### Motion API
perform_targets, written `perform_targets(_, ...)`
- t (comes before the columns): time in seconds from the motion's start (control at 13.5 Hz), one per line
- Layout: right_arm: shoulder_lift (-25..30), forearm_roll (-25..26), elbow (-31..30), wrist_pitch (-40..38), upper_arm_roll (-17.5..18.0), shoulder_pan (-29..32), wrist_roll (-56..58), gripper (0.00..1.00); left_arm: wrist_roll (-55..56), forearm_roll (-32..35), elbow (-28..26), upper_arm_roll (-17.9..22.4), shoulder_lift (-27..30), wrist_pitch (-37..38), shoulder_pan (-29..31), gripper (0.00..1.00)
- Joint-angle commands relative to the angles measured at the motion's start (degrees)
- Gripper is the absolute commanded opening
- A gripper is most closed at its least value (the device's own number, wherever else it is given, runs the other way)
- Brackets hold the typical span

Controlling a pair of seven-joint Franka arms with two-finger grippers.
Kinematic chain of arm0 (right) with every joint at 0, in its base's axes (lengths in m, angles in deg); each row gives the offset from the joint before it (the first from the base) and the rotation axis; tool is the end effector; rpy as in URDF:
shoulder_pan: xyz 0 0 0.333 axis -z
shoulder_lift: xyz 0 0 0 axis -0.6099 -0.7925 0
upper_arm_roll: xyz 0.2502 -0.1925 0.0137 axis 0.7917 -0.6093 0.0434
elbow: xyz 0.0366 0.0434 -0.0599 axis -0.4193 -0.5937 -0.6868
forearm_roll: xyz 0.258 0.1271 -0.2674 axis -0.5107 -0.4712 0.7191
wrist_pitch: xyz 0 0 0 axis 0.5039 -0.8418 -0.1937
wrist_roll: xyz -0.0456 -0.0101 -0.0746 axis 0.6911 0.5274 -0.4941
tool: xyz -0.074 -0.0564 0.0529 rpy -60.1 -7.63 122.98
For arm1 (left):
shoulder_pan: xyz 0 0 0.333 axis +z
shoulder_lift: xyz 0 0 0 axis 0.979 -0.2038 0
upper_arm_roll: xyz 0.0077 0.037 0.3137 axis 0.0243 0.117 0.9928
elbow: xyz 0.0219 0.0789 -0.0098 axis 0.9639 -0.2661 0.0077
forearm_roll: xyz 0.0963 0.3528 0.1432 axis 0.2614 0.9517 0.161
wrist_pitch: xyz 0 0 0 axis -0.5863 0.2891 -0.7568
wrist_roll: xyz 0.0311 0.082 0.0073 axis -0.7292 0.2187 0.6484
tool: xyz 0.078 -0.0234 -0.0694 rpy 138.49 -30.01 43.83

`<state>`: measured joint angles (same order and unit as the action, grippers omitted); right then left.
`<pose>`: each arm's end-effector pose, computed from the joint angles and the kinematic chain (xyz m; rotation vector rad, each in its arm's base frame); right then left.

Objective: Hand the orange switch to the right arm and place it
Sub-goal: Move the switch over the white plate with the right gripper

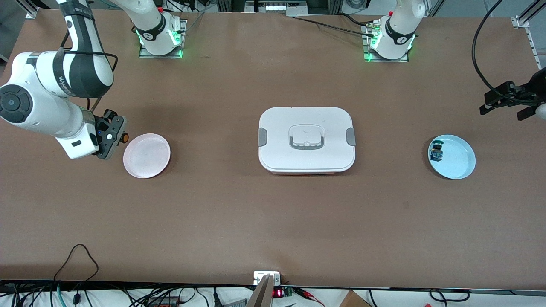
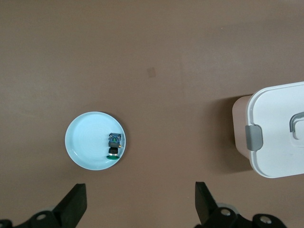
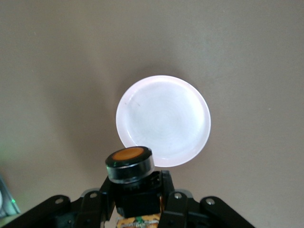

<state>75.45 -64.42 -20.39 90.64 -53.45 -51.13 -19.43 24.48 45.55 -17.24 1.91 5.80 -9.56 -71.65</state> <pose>0.5919 0.0405 0.4016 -2.5195 -1.7739 0.2633 0.5625 0.0400 0.6090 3.0680 -0.1446 0.0242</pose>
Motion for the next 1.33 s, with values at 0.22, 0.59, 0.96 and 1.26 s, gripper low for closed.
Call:
perform_targets(0.22, 1.17, 1.64, -4.58, 4.78, 0.35, 0.54, 4.08, 0.00, 4.73, 4.16, -0.97, 0.65, 0.62, 1.59, -2.46, 1.00)
perform_targets(0.59, 1.08, 1.64, -9.67, 11.53, 0.35, 1.25, 6.29, 0.00, 7.30, 4.16, -1.77, 0.21, 0.63, 2.11, -2.28, 1.00)
perform_targets(0.96, 0.38, 1.20, -17.49, 24.44, 0.35, 1.77, 6.29, 0.00, 7.30, 4.25, -0.45, 0.12, -0.78, 1.68, -2.72, 1.00)
perform_targets(1.26, -1.99, 0.58, -21.90, 33.87, 0.44, 1.77, 6.11, 0.00, 7.12, 4.33, -0.36, 0.21, -0.87, 0.97, -2.63, 1.00)
